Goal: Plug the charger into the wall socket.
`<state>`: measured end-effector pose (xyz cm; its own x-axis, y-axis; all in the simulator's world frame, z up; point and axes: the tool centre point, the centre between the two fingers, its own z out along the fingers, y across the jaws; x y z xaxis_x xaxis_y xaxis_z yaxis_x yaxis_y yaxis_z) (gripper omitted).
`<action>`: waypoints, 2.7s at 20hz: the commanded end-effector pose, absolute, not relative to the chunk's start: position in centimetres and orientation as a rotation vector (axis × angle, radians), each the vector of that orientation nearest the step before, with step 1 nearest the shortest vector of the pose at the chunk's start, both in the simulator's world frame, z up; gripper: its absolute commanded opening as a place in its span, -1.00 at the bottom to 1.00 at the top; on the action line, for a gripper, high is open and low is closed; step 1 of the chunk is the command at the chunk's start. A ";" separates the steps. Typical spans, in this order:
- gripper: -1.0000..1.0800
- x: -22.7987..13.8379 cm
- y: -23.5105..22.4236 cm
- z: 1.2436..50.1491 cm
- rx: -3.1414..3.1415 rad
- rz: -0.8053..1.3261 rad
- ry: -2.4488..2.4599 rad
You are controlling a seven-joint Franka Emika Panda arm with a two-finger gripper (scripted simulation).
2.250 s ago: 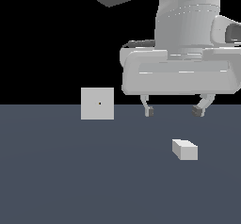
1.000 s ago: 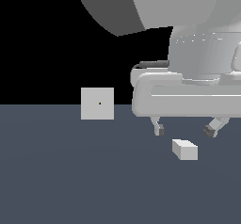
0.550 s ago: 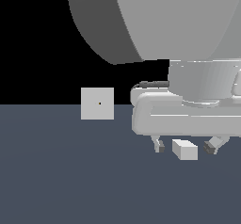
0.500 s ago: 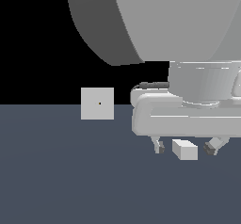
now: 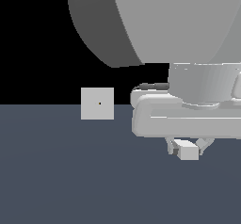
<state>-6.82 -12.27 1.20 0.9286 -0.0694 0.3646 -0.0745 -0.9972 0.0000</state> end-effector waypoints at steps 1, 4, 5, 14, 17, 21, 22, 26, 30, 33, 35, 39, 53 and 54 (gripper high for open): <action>-1.00 -6.8 -12.3 1.2 3.071 0.580 -0.115; -1.00 -6.8 -12.1 1.2 3.072 0.580 -0.112; -1.00 -6.7 -12.0 1.3 3.072 0.580 -0.111; -1.00 -5.5 -9.0 2.7 3.078 0.583 -0.077; -1.00 -4.8 -7.3 3.5 3.081 0.584 -0.057; -1.00 -3.7 -4.6 4.9 3.086 0.586 -0.025; -1.00 -3.4 -3.8 5.2 3.088 0.587 -0.016; -1.00 -2.3 -0.8 6.6 3.092 0.588 0.019; -1.00 -1.3 1.8 7.9 3.095 0.588 0.051; -1.00 -0.8 3.5 8.6 3.096 0.588 0.071; -1.00 -0.5 4.4 9.1 3.096 0.587 0.082; -1.00 0.0 5.8 9.7 3.097 0.587 0.099; -1.00 0.6 6.6 10.0 3.098 0.586 0.110; -1.00 0.8 6.6 10.0 3.098 0.586 0.110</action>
